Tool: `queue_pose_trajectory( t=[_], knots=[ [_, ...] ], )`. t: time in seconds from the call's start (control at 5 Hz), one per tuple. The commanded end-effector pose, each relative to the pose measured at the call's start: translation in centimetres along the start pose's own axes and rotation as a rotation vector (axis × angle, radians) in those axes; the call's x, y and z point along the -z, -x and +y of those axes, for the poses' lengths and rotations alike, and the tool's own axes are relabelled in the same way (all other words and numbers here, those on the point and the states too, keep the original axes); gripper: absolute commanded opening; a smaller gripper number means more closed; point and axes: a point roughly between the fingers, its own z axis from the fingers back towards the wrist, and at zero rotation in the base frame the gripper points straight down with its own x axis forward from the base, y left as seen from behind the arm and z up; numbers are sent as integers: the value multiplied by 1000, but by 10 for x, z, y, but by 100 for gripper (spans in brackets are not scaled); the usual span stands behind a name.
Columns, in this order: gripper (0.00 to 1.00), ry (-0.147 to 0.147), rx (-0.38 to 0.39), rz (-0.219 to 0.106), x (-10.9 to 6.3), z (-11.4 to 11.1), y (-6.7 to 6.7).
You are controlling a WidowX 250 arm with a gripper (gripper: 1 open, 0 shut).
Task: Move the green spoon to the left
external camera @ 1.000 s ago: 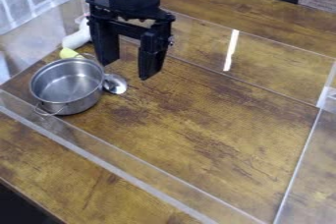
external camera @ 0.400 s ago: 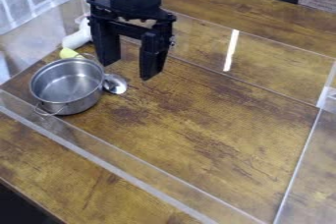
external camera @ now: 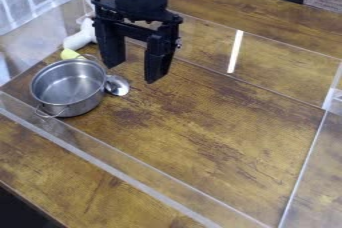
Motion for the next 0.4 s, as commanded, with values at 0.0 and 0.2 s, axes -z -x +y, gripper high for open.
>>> queue_pose_trajectory(
  t=[0.0, 0.2],
  knots=[
    [100, -5, -5, -95, -25, 3, -5],
    [100, -6, -15, -97, -24, 5, -7]
  ],
)
